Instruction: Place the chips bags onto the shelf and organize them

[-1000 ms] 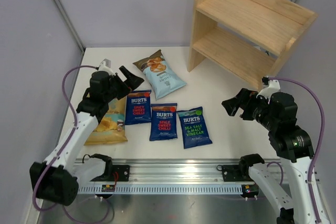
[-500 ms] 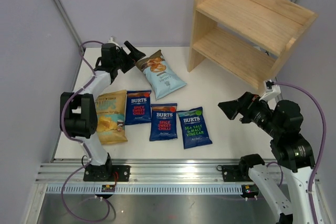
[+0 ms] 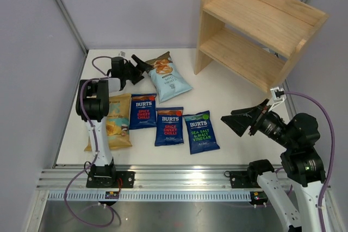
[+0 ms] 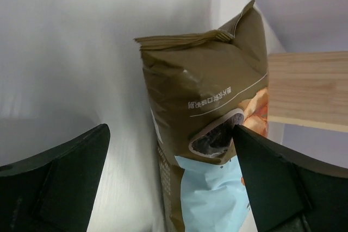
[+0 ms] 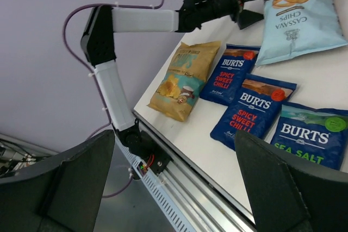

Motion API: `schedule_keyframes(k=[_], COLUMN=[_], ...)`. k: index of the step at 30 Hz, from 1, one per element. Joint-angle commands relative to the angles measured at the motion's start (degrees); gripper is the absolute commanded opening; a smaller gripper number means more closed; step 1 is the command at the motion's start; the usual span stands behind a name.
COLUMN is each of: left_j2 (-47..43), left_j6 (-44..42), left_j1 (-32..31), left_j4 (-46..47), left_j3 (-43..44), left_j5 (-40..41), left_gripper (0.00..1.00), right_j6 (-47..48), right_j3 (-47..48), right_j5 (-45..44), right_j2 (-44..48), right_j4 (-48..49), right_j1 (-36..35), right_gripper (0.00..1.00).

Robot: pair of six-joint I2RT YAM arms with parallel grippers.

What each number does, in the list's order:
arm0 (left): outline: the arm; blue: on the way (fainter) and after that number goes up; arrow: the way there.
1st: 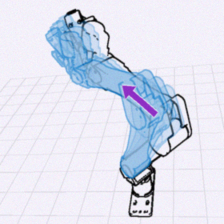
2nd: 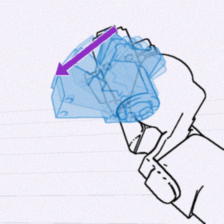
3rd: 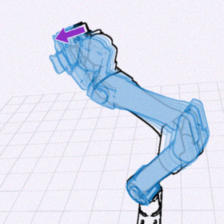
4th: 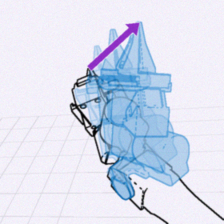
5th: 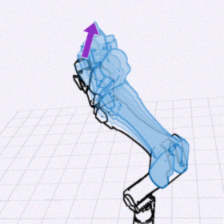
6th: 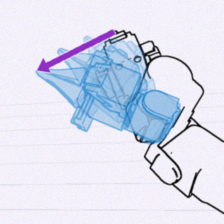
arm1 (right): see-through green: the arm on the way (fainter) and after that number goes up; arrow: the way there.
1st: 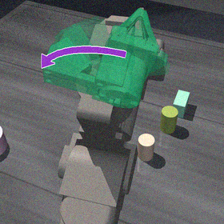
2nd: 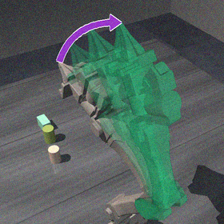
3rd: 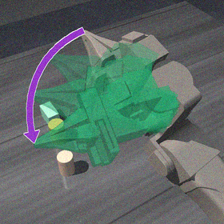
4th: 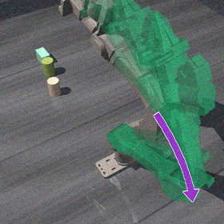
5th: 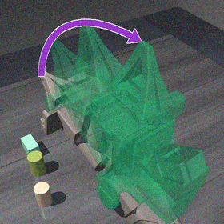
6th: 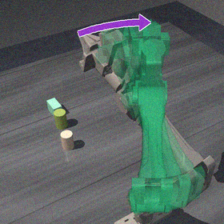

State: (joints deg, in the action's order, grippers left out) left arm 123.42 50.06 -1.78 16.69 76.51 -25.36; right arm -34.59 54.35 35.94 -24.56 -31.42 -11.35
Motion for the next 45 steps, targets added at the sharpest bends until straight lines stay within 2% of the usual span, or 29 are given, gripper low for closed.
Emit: schedule_keyframes(k=[1, 12, 17, 21, 25, 33, 36, 40, 45], left_j2=[4.89, 11.23, 11.58, 12.46, 12.29, 3.24, 0.69, -3.17, -11.42], left_j6=[4.77, 7.15, 6.10, 7.85, 10.58, 15.40, 21.02, 27.79, 31.41], left_j1=[0.46, -1.82, -3.49, -4.72, -5.51, -5.43, -5.25, -5.16, -5.25], left_j4=[15.90, 20.66, 19.79, 23.73, 27.96, 34.10, 39.28, 44.91, 46.86], left_j3=[3.03, 8.83, 10.41, 10.94, 10.07, -0.12, -3.73, -8.03, -13.92], left_j5=[-5.83, -7.50, -6.28, -6.36, -6.55, -0.57, -0.30, -0.13, 2.24], left_gripper=[0.99, 0.99, 0.99, 0.84, 0.48, 0.12, 0.06, 0.04, 0.03], right_j6=[0.57, 1.72, 1.63, 1.54, 0.84, 1.19, 1.02, -0.38, -6.79], right_j3=[0.41, 1.29, 1.29, 1.11, 0.24, -0.65, -0.82, -1.52, -5.81], right_j5=[9.14, 8.62, 8.97, 8.09, 7.39, 3.00, 1.24, -2.00, -8.07], right_j2=[-1.63, -4.18, -5.59, -6.12, -6.91, -7.70, -8.40, -9.10, -10.68], right_j4=[3.91, 2.94, 3.38, 3.38, 3.65, 3.12, 3.29, 3.82, 9.43], right_j1=[-0.25, -0.25, -0.25, -0.25, -0.25, -0.25, -0.25, -0.25, -0.33], right_gripper=[0.99, 0.99, 1.00, 0.99, 0.99, 1.00, 0.99, 0.99, 0.99])
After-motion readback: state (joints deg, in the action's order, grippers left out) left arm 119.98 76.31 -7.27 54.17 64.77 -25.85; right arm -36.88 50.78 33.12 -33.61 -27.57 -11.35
